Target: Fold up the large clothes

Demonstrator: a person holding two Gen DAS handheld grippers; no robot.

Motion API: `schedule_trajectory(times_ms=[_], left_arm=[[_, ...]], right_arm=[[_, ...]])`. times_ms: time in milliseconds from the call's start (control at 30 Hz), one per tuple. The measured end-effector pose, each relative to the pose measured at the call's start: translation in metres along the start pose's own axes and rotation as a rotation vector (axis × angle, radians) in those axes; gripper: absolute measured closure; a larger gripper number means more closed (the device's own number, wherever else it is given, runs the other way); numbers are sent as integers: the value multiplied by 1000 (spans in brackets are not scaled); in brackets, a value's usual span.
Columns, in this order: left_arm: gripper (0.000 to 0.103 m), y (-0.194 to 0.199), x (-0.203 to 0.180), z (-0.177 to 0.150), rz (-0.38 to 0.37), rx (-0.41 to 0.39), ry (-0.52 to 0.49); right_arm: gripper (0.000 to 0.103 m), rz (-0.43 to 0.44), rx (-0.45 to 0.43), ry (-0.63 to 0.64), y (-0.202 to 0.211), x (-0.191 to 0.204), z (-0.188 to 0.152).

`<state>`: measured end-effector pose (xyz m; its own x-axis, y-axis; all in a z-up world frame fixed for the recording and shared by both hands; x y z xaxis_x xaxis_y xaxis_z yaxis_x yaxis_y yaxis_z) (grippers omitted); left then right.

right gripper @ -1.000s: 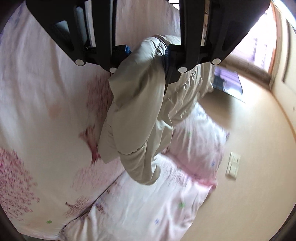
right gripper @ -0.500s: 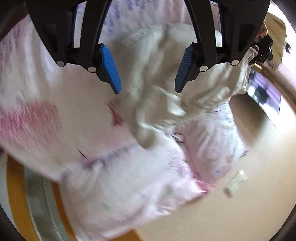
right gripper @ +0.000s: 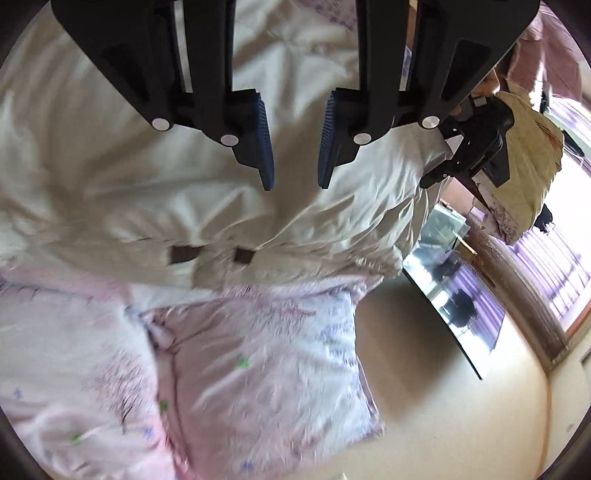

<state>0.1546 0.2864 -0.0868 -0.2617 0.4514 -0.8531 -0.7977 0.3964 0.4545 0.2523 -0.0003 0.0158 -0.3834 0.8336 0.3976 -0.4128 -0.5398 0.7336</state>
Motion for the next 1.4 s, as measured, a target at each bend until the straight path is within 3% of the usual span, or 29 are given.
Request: schedule_trajectory(times_ms=[100, 333, 500, 600, 733, 867, 1100, 1400], left_arm=[[38, -1, 2, 2, -5, 2, 13], [48, -2, 1, 5, -20, 7, 11], [49, -2, 1, 5, -16, 8, 16], [52, -2, 0, 5, -16, 10, 12], [65, 1, -14, 5, -37, -2, -27], [70, 9, -37, 4, -63, -22, -91], [72, 24, -105, -11, -158, -65, -268], [70, 23, -216, -79, -275, -51, -611]], right_arm=[[78, -53, 24, -35, -16, -7, -8], [78, -94, 18, -115, -6, -31, -19], [77, -126, -14, -134, 8, -43, -23], [78, -131, 67, -154, -10, -54, -28], [77, -134, 121, -151, -26, -61, -32], [77, -120, 146, -158, -31, -66, -33], [77, -130, 197, -155, -42, -69, -31], [77, -175, 229, -139, -53, -70, -26]])
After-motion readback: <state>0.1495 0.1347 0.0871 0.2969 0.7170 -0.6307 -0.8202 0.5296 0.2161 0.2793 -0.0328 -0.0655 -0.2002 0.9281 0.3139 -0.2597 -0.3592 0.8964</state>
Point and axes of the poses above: each gripper's, at about its wrist camera, not at the fingertips, and y roughly against the way its jaws point, x to its left, z to its top, the point moved 6 cm from there along -y, roughly the way its jaws point, and after that the axes turned 4 degrees about x, right-handed, at the moved point
